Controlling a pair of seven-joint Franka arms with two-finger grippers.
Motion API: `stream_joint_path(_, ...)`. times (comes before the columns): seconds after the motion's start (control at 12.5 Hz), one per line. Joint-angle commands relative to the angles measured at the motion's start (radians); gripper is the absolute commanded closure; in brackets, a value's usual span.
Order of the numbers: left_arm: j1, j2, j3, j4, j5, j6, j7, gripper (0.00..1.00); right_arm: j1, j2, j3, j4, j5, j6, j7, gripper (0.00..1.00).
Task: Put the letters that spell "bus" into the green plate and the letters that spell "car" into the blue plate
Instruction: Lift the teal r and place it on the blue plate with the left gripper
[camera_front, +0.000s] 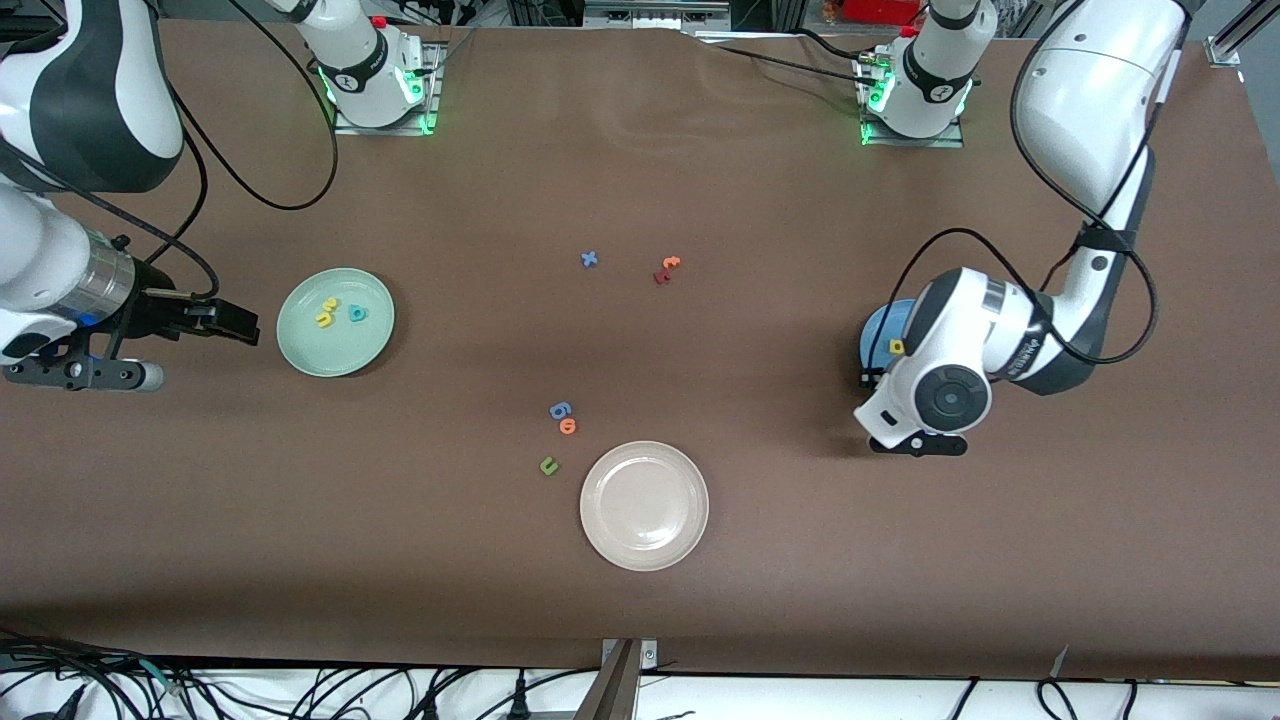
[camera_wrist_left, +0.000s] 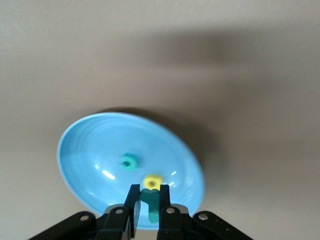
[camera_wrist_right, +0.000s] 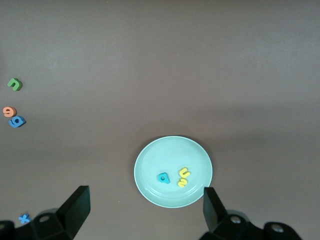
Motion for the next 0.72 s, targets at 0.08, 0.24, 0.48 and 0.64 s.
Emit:
stream_joint_path(0.08,0.075,0.014,-0.004,-0.022,-0.016,-0.045,0.235,0.88,-0.007,-0.013,0.006,-0.015,-0.013,0.009,-0.007,0.0)
stream_joint_path(0.24,0.075,0.044,-0.002,-0.022,-0.016,-0.047,0.267,0.31,-0.007,-0.013,0.006,-0.015,-0.013,0.009,-0.007,0.0)
stream_joint_path(0.48,0.087,0.028,-0.001,-0.004,-0.016,-0.071,0.287,0.0,-0.006,-0.013,0.006,-0.015,-0.012,0.009,-0.007,0.0)
stream_joint_path(0.64,0.111,-0.006,-0.004,0.017,-0.025,-0.082,0.287,0.0,-0.007,-0.013,0.004,-0.017,-0.013,0.009,-0.007,0.0)
